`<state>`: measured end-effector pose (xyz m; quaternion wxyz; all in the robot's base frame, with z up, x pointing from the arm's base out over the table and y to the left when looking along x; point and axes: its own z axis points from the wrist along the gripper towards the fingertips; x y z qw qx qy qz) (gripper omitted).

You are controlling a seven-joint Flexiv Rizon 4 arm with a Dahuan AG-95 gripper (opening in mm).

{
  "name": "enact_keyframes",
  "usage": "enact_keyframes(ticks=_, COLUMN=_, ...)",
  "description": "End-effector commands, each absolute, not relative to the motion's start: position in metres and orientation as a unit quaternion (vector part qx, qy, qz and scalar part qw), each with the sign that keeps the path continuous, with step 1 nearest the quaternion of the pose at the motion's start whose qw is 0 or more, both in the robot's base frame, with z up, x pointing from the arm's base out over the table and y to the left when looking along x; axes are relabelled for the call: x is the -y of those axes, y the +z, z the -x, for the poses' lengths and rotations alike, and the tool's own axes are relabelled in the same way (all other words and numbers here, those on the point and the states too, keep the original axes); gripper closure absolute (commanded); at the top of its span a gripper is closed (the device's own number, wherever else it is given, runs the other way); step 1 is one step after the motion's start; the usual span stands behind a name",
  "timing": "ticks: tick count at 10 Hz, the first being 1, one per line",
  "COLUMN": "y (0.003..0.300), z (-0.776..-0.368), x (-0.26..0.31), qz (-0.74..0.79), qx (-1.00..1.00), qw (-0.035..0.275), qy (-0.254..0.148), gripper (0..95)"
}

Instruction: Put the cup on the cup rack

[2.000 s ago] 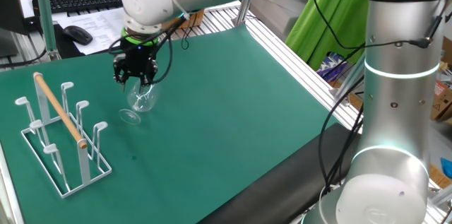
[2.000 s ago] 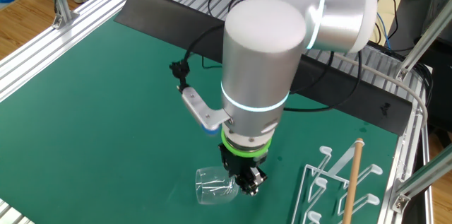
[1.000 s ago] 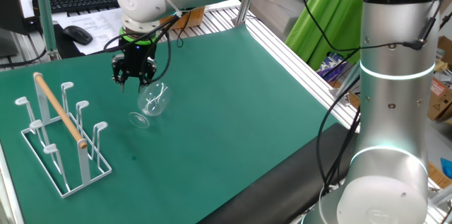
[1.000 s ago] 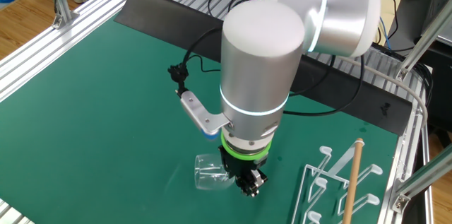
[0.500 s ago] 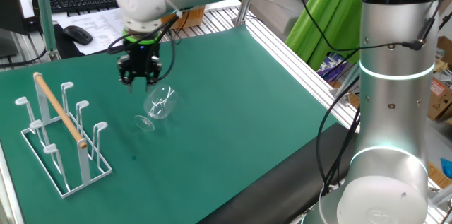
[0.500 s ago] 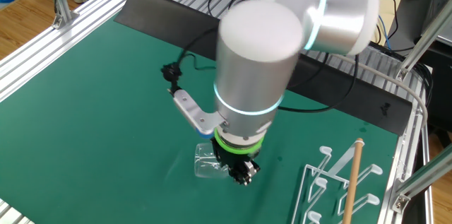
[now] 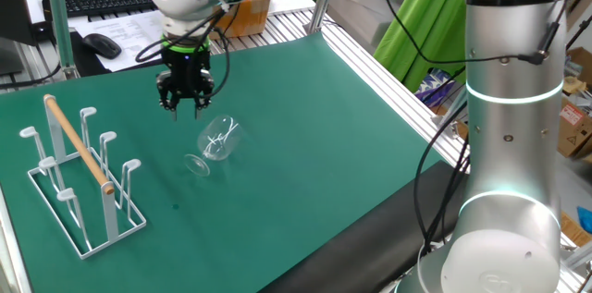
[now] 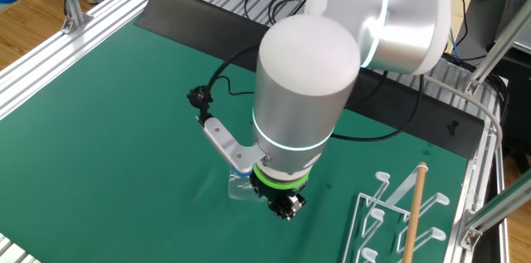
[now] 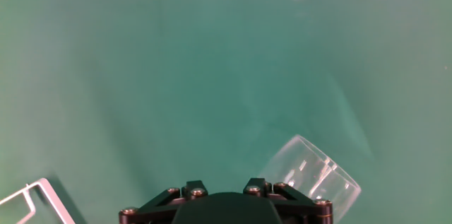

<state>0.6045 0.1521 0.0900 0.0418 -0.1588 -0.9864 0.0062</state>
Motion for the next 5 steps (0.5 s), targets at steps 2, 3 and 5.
enact_keyframes(ticks=2, y=0.0899, z=-0.6049, x=-0.1530, qz=0.155, qx=0.986, qw=0.053, qy=0.013, gripper=76.0)
enact_keyframes(ticks=3, y=0.0899, z=-0.6049, x=-0.1530, qz=0.154, qx=0.987, qw=0.052, qy=0.013, gripper=76.0)
enact_keyframes(ticks=5, y=0.0899, z=-0.6049, x=-0.1530, qz=0.148, qx=0.988, qw=0.053, qy=0.009, gripper=76.0)
